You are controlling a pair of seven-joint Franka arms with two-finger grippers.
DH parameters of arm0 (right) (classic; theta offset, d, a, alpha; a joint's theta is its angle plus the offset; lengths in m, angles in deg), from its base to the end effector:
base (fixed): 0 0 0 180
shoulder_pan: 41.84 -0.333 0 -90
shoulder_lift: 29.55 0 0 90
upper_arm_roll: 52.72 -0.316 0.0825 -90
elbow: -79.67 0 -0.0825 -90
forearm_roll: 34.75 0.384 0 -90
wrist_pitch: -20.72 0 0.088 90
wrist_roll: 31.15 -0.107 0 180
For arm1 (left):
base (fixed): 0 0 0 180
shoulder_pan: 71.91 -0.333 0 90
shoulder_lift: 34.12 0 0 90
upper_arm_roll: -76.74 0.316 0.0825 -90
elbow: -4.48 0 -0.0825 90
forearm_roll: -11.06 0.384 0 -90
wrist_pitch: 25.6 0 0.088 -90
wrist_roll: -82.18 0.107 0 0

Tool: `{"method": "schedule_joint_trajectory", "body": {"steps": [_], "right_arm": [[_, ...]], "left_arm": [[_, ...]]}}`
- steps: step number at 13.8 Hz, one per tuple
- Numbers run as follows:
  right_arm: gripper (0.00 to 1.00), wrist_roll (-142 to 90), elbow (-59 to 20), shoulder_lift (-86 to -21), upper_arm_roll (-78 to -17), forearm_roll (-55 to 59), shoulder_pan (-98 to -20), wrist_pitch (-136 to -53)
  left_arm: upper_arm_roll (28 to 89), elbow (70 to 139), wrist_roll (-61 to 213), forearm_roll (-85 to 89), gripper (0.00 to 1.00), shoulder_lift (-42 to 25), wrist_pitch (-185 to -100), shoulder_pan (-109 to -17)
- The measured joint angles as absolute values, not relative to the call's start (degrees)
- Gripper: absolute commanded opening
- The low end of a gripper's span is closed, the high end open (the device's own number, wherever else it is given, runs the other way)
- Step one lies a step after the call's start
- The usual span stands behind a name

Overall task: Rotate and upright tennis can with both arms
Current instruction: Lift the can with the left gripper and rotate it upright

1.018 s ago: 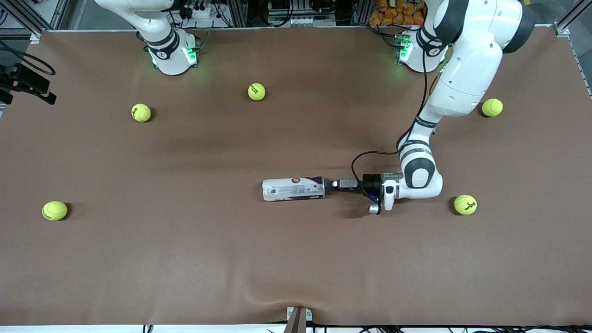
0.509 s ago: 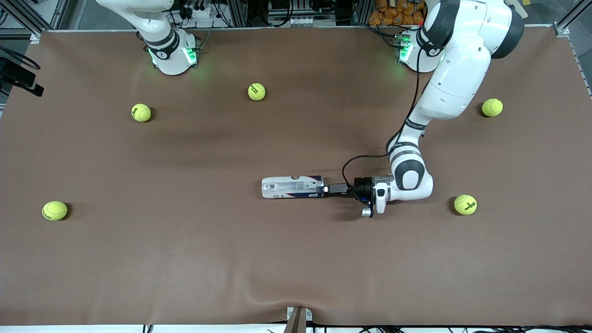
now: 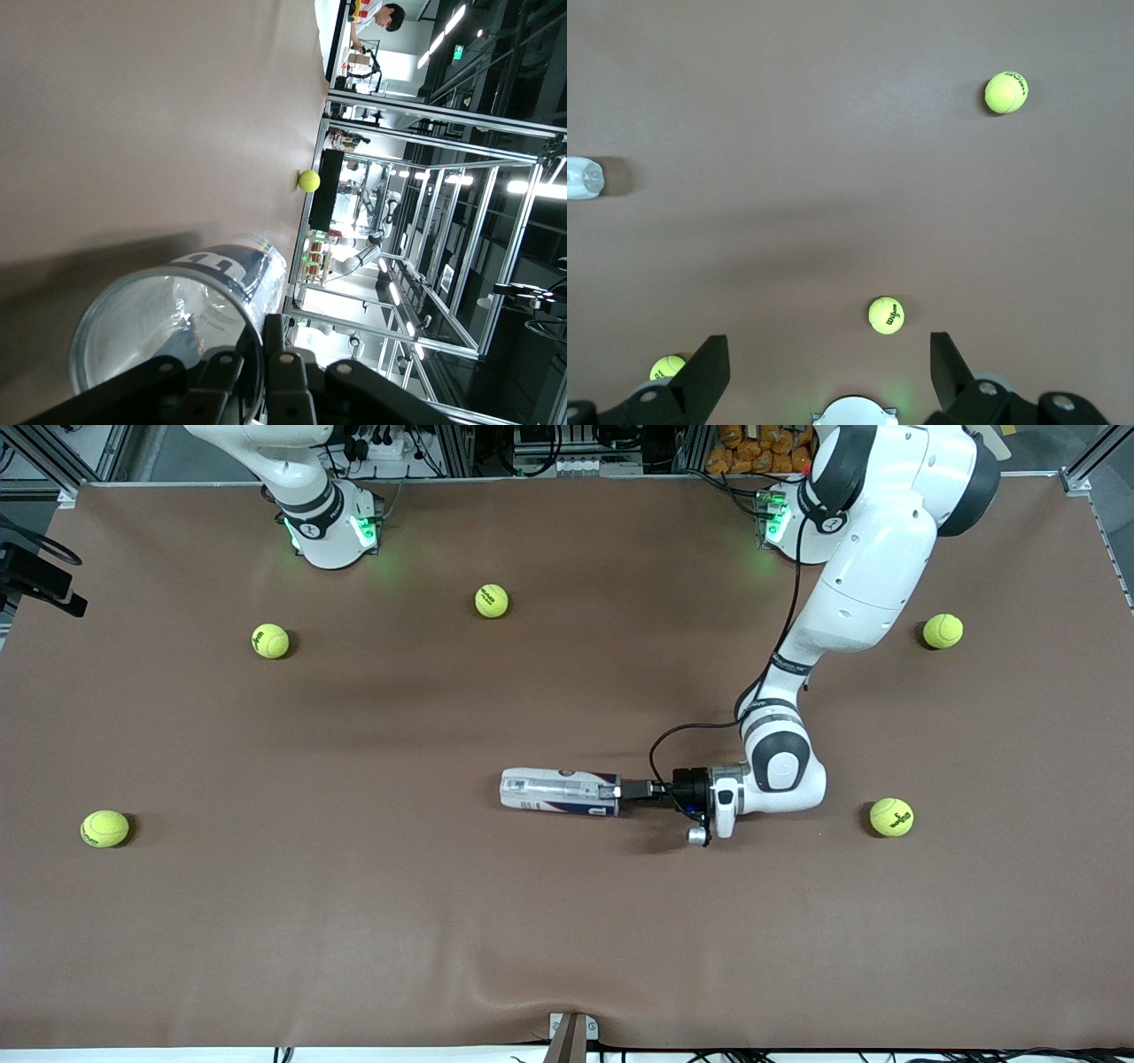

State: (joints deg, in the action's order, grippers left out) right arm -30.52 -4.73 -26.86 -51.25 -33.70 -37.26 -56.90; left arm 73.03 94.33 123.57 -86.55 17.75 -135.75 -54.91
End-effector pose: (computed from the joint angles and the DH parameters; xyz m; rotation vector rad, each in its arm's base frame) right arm 0.5131 -0.0525 0.6765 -3.1131 0.1421 0.1094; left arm 0.6189 -0.3014 0.1294 1.7128 0.1466 -0.1514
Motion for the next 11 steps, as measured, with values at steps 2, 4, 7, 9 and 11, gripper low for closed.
{"method": "schedule_joint_trajectory", "body": {"steps": [2, 4, 7, 9, 11], "right_arm": [[1.0, -30.52, -4.73, -26.99, -51.39, -33.62, -37.44, -56.9], [1.0, -30.53, -4.74, -27.44, -51.59, -33.61, -38.14, -56.92], [1.0, -30.55, -4.74, -28.02, -51.62, -33.6, -38.7, -57.03], [1.0, -30.54, -4.73, -28.32, -51.65, -33.59, -39.01, -57.03], [1.0, -30.55, -4.73, -28.67, -51.68, -33.59, -39.48, -57.03]], "left_arm": [[73.47, 90.74, 112.01, -79.49, 0.0, 15.25, -135.75, -55.58], [73.51, 87.3, 96.89, -70.81, 0.0, 10.78, -135.74, -56.01], [73.4, 84.93, 76.67, -60.94, 0.0, 3.62, -135.73, -55.39], [73.05, 84.4, 68.32, -54.97, 0.0, 0.65, -135.73, -54.12], [72.81, 83.14, 62.45, -48.38, 0.0, -1.05, -135.73, -51.71]]}}
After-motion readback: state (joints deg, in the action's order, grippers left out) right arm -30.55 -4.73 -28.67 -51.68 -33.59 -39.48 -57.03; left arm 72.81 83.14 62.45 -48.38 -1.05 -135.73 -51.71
